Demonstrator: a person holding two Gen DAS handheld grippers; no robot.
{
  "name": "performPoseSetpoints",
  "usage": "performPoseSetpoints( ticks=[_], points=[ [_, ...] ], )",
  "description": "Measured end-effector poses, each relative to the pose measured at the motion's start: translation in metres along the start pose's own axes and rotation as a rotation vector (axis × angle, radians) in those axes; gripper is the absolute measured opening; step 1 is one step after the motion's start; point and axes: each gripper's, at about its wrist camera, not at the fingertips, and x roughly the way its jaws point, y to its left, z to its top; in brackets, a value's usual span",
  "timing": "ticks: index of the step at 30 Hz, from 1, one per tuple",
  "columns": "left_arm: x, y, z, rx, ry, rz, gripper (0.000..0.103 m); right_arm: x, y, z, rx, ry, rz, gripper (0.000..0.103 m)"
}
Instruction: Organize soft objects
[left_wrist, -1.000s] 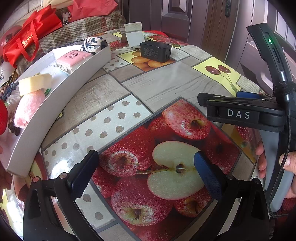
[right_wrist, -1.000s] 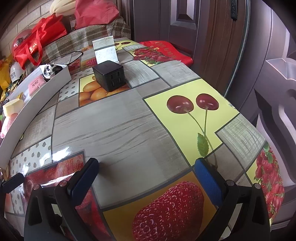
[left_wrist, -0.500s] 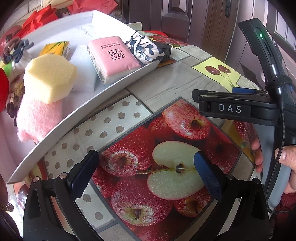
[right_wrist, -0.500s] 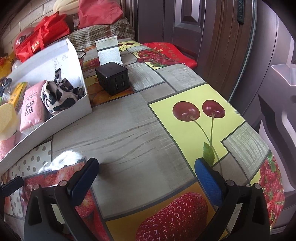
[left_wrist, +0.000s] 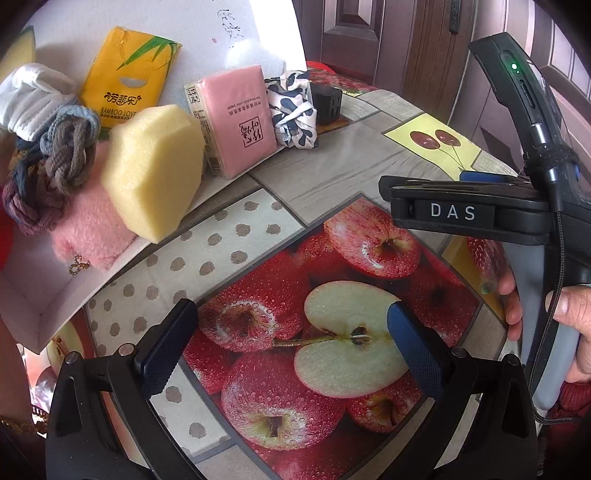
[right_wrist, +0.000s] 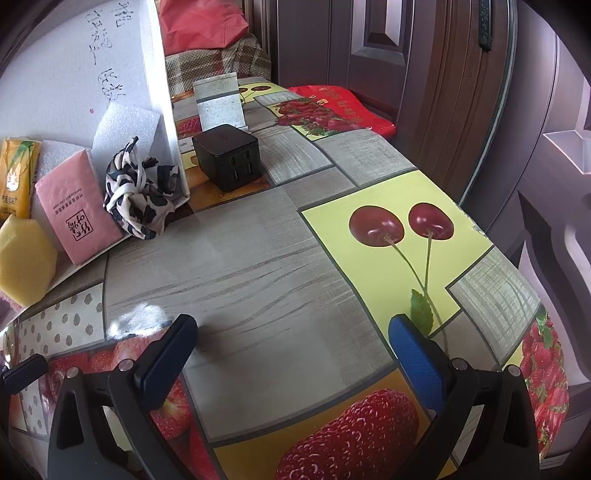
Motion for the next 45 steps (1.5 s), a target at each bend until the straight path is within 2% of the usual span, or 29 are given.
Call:
performPoseSetpoints(
  ticks=[45],
  points=[
    [-0.0004, -0.0032, 0.0011, 0.011, 0.001, -0.002, 0.102, 0.006, 0.0056, 0.0068, -0.018, -0.006, 0.013, 0.103]
  ],
)
